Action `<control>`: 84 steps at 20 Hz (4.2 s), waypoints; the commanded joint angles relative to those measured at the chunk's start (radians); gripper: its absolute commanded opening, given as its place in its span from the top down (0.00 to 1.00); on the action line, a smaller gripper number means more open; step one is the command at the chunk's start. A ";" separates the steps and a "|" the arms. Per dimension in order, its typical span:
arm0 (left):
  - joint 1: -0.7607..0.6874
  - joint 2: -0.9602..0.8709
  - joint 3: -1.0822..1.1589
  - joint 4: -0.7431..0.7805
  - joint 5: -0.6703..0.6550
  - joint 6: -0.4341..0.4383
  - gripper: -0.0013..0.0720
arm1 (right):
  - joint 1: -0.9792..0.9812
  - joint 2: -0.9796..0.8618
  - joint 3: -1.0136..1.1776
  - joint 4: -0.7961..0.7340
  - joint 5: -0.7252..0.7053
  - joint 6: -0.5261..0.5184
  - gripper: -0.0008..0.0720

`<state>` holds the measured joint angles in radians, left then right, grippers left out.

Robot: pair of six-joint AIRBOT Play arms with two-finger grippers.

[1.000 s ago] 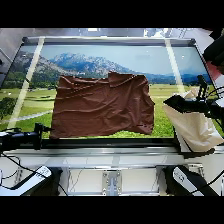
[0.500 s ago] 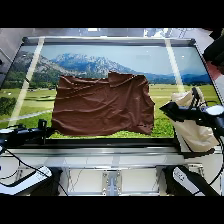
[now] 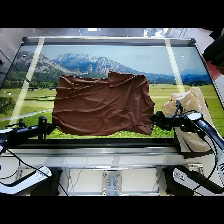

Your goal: Fold the shirts.

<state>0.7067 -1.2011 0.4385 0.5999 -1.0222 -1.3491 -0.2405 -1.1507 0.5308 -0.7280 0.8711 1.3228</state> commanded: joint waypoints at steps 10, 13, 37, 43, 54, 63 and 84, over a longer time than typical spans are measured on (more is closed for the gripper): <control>0.000 0.001 0.001 -0.040 -0.011 0.034 0.96 | 0.053 0.021 -0.086 0.039 -0.085 0.048 0.46; 0.000 0.001 0.001 -0.040 -0.012 0.034 0.96 | 0.139 -0.018 -0.082 0.185 -0.168 -0.024 0.46; 0.312 0.385 1.123 -0.931 -0.459 0.275 0.97 | 0.166 0.668 1.011 -0.161 0.158 0.005 0.97; 0.077 0.376 1.382 0.206 -0.440 -0.005 0.97 | 0.166 0.440 1.039 -0.233 0.195 0.000 0.97; -0.485 -0.206 0.942 1.075 0.126 -0.322 0.97 | 0.166 -0.373 0.923 -0.240 0.004 -0.061 0.97; -0.559 -0.404 0.942 1.072 0.296 -0.327 0.97 | 0.166 -0.647 0.987 -0.094 -0.123 -0.113 0.97; -0.555 -0.360 0.777 1.076 -0.083 -0.327 0.13 | 0.222 -0.599 0.914 -0.454 0.208 0.037 0.40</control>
<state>0.1524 -1.5894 1.2182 1.6924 -1.0756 -1.6768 -0.0193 -1.7790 1.4235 -1.2068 1.0031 1.3548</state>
